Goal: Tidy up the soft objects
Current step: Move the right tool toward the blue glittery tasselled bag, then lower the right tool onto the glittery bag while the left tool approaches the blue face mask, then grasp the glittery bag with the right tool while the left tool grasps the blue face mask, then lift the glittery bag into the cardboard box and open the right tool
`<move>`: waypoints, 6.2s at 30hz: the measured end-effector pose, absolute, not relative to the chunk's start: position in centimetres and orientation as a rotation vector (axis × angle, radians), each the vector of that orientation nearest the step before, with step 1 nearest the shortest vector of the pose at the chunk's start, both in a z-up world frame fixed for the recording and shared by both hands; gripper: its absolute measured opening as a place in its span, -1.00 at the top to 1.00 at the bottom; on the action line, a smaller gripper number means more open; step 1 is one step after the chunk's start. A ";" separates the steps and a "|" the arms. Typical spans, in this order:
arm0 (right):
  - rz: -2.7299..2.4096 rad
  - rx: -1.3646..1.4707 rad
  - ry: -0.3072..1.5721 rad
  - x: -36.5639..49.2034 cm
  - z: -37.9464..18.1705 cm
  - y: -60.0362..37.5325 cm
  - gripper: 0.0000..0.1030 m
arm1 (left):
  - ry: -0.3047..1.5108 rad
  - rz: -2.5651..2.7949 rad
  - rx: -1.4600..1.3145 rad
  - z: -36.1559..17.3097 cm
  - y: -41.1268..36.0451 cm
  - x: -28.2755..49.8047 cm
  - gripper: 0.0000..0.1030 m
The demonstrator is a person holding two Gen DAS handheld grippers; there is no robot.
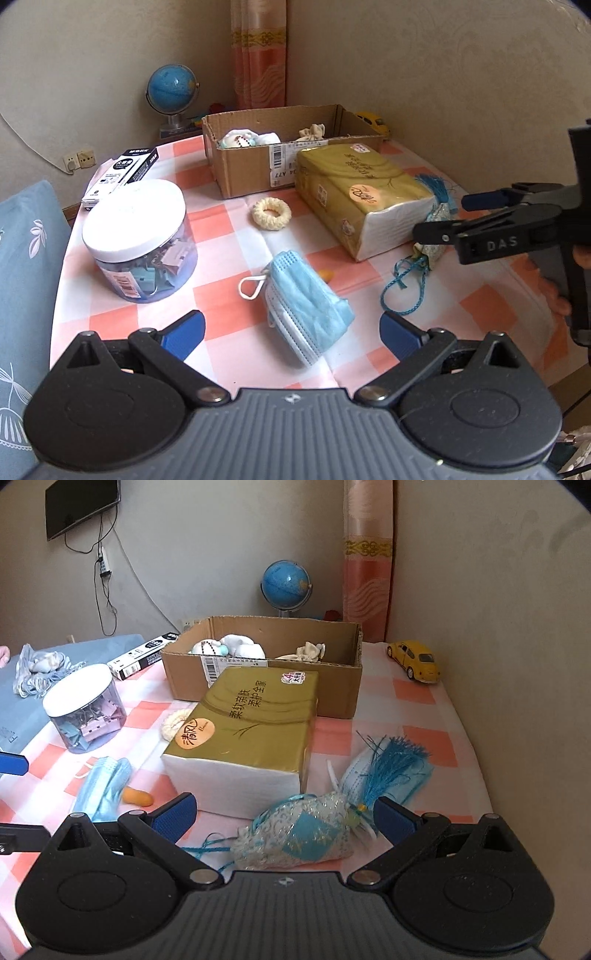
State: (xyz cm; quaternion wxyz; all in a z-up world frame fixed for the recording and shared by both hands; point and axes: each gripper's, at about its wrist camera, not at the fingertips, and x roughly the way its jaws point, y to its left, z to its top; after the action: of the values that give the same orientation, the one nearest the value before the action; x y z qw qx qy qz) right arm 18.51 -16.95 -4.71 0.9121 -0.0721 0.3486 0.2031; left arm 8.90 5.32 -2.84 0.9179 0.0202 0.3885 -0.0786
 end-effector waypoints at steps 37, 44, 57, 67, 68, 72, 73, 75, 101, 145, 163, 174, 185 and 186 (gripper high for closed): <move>0.606 -0.334 0.870 15.9 -7.6 -13.9 -1.00 | 0.826 -0.167 0.018 -3.4 6.0 9.5 -0.95; 0.557 -0.302 0.843 14.8 -7.7 -13.7 -1.00 | 0.819 -0.193 0.007 -3.7 5.5 10.9 -0.95; 0.510 -0.277 0.833 14.9 -7.9 -13.4 -1.00 | 0.880 -0.139 0.021 -6.3 5.5 13.1 -0.95; 0.513 -0.275 0.823 14.7 -7.9 -13.6 -1.00 | 0.897 -0.135 0.044 -6.2 7.6 11.4 -0.95; 0.513 -0.275 0.821 14.7 -7.9 -13.6 -1.00 | 0.888 -0.159 0.041 -6.0 7.3 11.5 -0.93; 0.518 -0.273 0.809 14.6 -7.9 -13.7 -1.00 | 0.866 -0.231 0.031 -5.8 6.8 12.2 -0.77; 0.519 -0.272 0.807 14.5 -7.9 -13.8 -1.00 | 0.865 -0.239 0.029 -5.8 6.8 12.5 -0.70; 0.520 -0.272 0.807 14.5 -7.9 -13.8 -1.00 | 0.873 -0.252 0.015 -6.0 7.0 13.0 -0.47; 0.504 -0.224 0.811 13.8 -7.2 -14.5 -0.95 | 0.878 -0.297 -0.006 -6.6 7.6 14.0 -0.26; 0.471 -0.262 0.612 15.9 5.3 -17.6 -0.31 | 0.803 -0.394 0.109 -1.5 6.5 8.8 0.34; 0.523 -0.221 0.628 32.0 10.4 -11.6 -0.31 | 0.797 -0.380 0.048 -2.4 8.3 10.2 0.34; 0.441 -0.233 0.717 38.1 5.6 -9.5 -0.80 | 0.823 -0.354 0.023 -3.4 9.7 11.6 0.34; 0.426 -0.223 0.746 36.6 3.8 -10.7 -1.00 | 0.828 -0.350 0.029 -3.4 9.5 12.0 0.34; 0.422 -0.220 0.746 36.2 3.8 -10.9 -1.00 | 0.827 -0.350 0.031 -3.3 9.5 12.0 0.34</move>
State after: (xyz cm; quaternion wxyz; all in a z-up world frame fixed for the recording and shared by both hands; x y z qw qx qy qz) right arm 36.19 -10.86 3.79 0.9037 -0.1063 0.3611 0.2040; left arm 12.00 9.46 -3.25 0.9008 0.0150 0.3996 -0.1692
